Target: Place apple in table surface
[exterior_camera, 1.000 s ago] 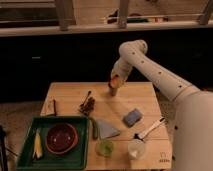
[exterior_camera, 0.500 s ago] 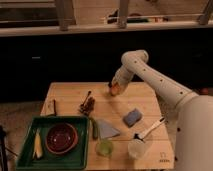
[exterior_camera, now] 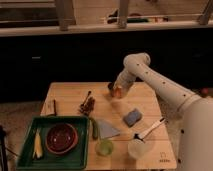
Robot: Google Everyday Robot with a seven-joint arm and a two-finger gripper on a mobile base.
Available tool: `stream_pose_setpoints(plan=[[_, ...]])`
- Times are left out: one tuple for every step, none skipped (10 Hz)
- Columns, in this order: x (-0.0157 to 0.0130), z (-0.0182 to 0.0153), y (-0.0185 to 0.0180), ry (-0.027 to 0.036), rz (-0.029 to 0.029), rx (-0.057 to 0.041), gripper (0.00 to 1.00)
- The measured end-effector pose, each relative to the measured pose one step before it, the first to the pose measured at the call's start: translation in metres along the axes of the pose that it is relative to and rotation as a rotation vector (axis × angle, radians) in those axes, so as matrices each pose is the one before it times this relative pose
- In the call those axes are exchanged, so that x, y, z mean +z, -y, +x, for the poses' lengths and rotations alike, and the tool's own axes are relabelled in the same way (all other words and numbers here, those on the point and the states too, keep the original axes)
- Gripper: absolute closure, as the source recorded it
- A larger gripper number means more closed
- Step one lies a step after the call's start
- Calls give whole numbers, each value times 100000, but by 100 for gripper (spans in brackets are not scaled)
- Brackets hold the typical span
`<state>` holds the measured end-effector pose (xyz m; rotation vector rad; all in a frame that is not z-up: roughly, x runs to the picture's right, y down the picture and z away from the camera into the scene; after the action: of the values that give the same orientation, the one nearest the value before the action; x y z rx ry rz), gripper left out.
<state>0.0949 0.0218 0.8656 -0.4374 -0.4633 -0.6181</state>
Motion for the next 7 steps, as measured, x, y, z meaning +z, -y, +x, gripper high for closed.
stream_pose_setpoints(plan=[[46,-410,-384,994,-967,-1174,100],[126,-415,-138,827,-833,-1301,100],[68,-207,-74,768,-691,-1294,100],[59,-129,-232,768,-1045,-796,100],[136,-223,-98,907,-740,-742,100],[235,-431,126,1108,-611,-1204,100],[152,-288,81,697,-437,-823,100]])
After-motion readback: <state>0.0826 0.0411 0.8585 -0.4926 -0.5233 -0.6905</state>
